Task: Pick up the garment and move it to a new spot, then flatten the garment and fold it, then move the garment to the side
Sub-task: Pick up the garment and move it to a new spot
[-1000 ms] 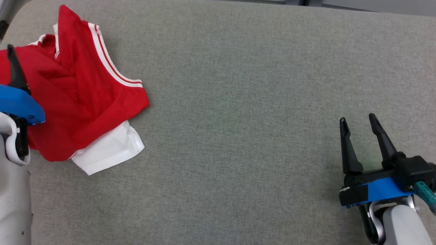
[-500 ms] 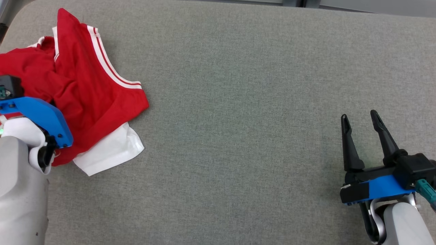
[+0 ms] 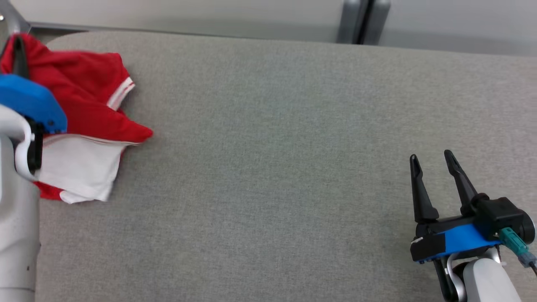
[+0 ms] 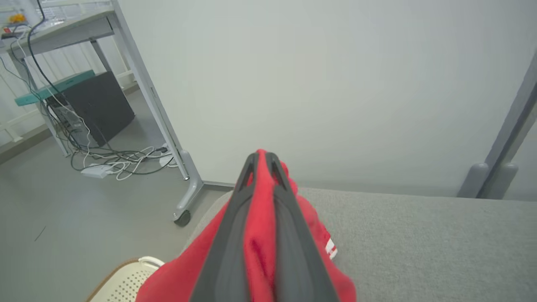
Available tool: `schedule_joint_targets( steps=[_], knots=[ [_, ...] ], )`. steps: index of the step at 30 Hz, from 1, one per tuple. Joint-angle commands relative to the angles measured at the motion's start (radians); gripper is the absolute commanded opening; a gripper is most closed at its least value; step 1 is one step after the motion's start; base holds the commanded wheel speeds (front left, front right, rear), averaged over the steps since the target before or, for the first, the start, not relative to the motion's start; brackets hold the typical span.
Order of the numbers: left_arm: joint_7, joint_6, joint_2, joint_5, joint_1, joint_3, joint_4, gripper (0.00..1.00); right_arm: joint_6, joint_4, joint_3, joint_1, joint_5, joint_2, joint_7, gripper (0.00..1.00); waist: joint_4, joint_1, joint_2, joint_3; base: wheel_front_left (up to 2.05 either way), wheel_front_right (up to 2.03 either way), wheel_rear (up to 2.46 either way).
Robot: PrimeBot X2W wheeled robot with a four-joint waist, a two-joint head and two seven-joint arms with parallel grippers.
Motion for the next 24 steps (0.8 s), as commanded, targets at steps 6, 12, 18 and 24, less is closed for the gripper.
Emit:
schedule_joint_targets(
  steps=[6,12,18,24],
  knots=[
    [-0.003,0.0,-0.02,0.025,-0.093,-0.047,-0.155,0.0,0.0,0.016,0.009,0.026,0.037,0.004,-0.004,1.0,-0.07,0.0001,-0.0001,-0.074,0.0,0.0,0.0],
    [0.057,-0.017,-0.056,0.035,-0.19,-0.116,-0.333,0.0,0.0,0.022,0.021,0.02,0.085,0.004,-0.004,1.0,-0.162,0.0001,-0.0001,-0.084,0.0,0.0,0.0],
    [0.114,-0.033,-0.112,0.026,-0.308,-0.194,-0.393,0.0,0.0,0.025,0.033,0.003,0.12,0.004,-0.004,1.0,-0.286,0.0001,-0.0001,-0.066,0.0,0.0,0.0],
    [0.099,-0.044,-0.182,0.006,-0.311,-0.294,-0.324,0.0,0.0,0.029,0.024,0.002,0.148,0.004,-0.004,1.0,-0.377,0.0001,-0.0001,-0.045,0.0,0.0,0.0]
  ],
)
